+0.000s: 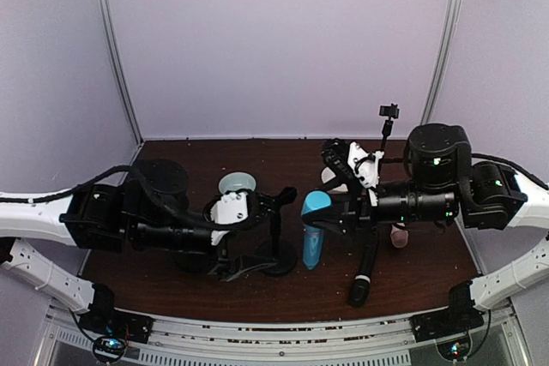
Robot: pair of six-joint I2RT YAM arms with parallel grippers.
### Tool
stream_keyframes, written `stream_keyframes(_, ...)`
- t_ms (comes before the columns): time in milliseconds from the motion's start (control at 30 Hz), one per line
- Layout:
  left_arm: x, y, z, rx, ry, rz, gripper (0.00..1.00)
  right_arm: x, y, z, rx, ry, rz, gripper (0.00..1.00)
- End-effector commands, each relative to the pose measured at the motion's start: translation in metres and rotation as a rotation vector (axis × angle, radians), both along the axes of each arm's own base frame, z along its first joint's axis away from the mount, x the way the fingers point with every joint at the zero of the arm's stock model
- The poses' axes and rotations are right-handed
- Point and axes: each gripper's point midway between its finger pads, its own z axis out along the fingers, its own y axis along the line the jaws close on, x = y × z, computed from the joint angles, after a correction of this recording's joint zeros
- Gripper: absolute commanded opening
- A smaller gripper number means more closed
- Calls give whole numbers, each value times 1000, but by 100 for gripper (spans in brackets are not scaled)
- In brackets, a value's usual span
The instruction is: Attach the microphones to the stand
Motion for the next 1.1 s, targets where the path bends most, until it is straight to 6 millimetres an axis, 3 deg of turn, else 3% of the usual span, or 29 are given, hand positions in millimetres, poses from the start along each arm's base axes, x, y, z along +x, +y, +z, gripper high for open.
stream_keyframes(0,8,-28,41,-182,21,35,76,7,-5,29,153,5,-53,14)
stream_keyframes(133,16,-45,50,-245,47,74,69,1,-3,33,172,26,-22,15)
stream_keyframes(300,14,-61,46,-283,87,60,67,-6,0,39,212,59,17,15)
stream_keyframes(533,13,-67,54,-361,107,46,58,-9,3,40,233,71,34,15)
stream_keyframes(733,15,-69,54,-362,93,53,42,-10,6,39,232,81,45,15)
stream_keyframes(867,12,-73,51,-348,98,36,23,-11,6,39,235,79,47,16)
stream_keyframes(933,13,-74,49,-342,102,35,15,-12,4,39,233,80,53,22)
stream_keyframes(1067,14,-70,56,-352,93,42,12,-16,-7,41,234,83,51,65)
